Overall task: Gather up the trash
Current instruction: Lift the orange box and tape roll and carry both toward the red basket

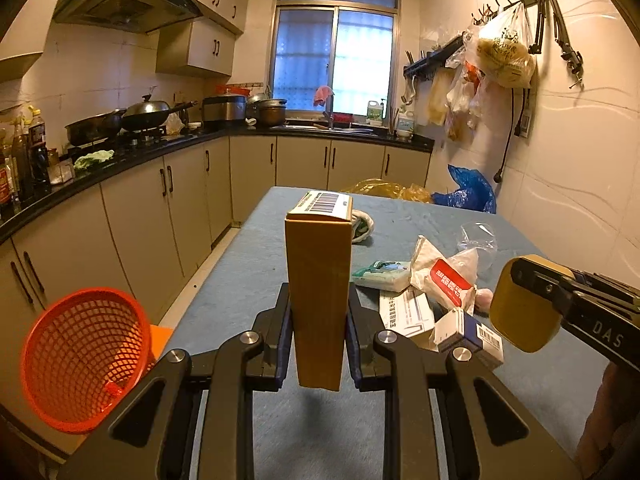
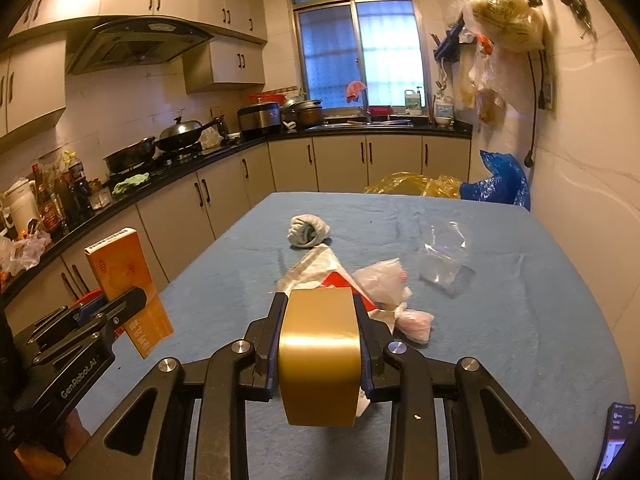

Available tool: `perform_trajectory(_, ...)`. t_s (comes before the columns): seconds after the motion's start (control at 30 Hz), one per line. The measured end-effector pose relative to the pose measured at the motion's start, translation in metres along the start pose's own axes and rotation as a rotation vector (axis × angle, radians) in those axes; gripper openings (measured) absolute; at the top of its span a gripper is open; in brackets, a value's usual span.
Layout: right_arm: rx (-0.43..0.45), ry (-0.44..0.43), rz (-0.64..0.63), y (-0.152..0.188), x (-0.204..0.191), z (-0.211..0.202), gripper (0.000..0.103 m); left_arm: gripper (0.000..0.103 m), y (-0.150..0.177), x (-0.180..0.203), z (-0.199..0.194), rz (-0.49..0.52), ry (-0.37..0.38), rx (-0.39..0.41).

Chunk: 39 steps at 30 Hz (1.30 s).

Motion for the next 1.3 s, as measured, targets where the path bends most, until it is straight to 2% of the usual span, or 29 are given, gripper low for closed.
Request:
perform_trajectory(0.2,-0.026,-0.045,-0.002,-0.001,-0.016,-0.002,0.032,0.022,0.005,-0.010,-0.016,-0.021,-0.006,0.002)
perform_trajectory(0.43,-0.100,-0.132,-0.003,0.002,-0.044,0.008,0.032,0.022,0.006,-0.034,-0.033,-0.052,-0.037,-0.001)
perform_trajectory(0.57,-0.140,-0.181,-0.024,0.001,-0.068,0.019,0.032,0.022,0.004,-0.056,-0.042,-0.082,-0.066,-0.001)
perform_trajectory(0.77,-0.214,-0.303,-0.029,-0.004,-0.109,0.041,0.032,0.022,0.005,-0.096,-0.055,-0.119,-0.134,-0.017)
perform_trajectory(1.03,-0.294,-0.442,-0.055,-0.007,-0.178,0.073,0.032,0.022,0.014,-0.162,-0.062,-0.194,-0.254,-0.054)
perform_trajectory(1.3,-0.360,-0.528,-0.074,-0.010,-0.237,0.103,0.032,0.022,0.025,-0.209,-0.057,-0.261,-0.301,-0.100)
Point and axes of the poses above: each gripper's, at about its wrist camera, not at the fingertips, and z roughly the way its jaws point, x to its right, y to its underside, the point moved 3 cm from there along z, roughly the way its jaws point, and after that the axes turned 2 degrees about x, right-handed, at the moved point
